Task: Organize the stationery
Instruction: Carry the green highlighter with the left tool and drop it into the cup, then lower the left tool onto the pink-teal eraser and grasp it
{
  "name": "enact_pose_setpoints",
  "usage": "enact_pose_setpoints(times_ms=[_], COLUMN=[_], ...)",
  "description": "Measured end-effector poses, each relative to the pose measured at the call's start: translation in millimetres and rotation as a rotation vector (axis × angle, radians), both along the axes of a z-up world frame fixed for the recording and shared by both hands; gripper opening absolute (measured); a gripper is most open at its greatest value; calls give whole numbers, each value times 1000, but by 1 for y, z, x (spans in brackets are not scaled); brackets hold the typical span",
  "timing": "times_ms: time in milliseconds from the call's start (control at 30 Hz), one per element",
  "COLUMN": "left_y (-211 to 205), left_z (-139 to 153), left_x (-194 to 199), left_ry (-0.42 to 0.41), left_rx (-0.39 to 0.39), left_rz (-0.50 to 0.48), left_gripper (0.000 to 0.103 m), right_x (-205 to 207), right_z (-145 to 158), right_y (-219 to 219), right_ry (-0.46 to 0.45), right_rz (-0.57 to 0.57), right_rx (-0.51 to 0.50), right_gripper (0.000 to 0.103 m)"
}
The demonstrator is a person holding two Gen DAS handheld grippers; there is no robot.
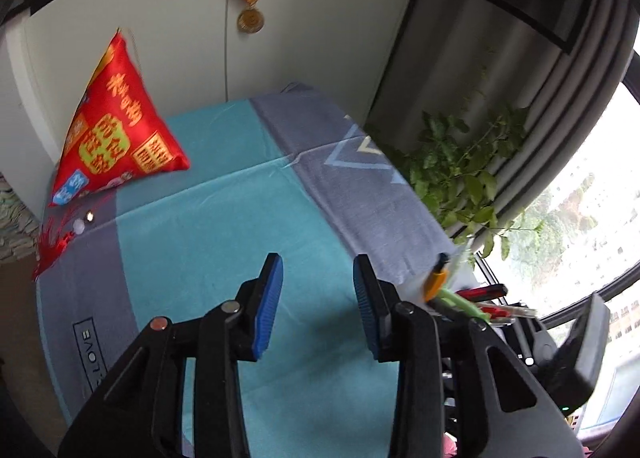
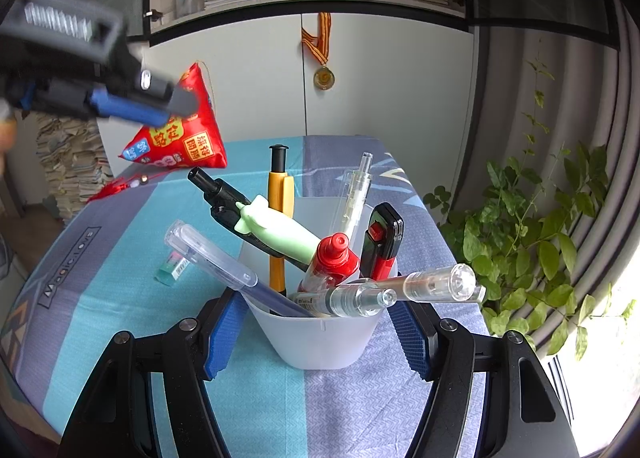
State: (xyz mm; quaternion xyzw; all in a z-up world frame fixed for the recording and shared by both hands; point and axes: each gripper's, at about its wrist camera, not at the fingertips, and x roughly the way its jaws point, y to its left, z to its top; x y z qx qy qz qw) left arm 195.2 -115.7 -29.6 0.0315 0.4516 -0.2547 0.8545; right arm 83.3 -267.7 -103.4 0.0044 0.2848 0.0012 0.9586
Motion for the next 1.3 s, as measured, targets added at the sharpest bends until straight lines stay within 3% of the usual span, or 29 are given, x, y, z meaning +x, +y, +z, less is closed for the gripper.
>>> enact_pose_setpoints(times_ms=[233, 533, 800, 833, 900, 1033, 1300], left_y=[11, 12, 10, 10, 7, 7, 9], left_z=[-64, -103, -107, -107, -108, -108, -70], left_x=[20, 36, 41, 40, 40, 39, 22], left_ry=[117, 205, 212, 208, 198, 188, 100], left_rx=[110, 156, 149, 151, 164, 158, 85], left_rz=[64, 95, 108, 108, 102, 101, 76], left_gripper=[34, 33, 32, 31, 18, 18, 18], right_x=[-1, -1, -1, -1, -1, -1, -1], right_z=[0, 0, 0, 0, 0, 0, 0], right_y=[0, 0, -1, -1, 0, 0, 0], right_ry=[2, 2, 1, 1, 1, 1, 1], right_rz=[1, 0, 0, -1, -2, -2, -3], right_rx=[0, -1, -3, -1, -2, -2, -2], right_gripper=[70, 70, 70, 70, 70, 70, 70])
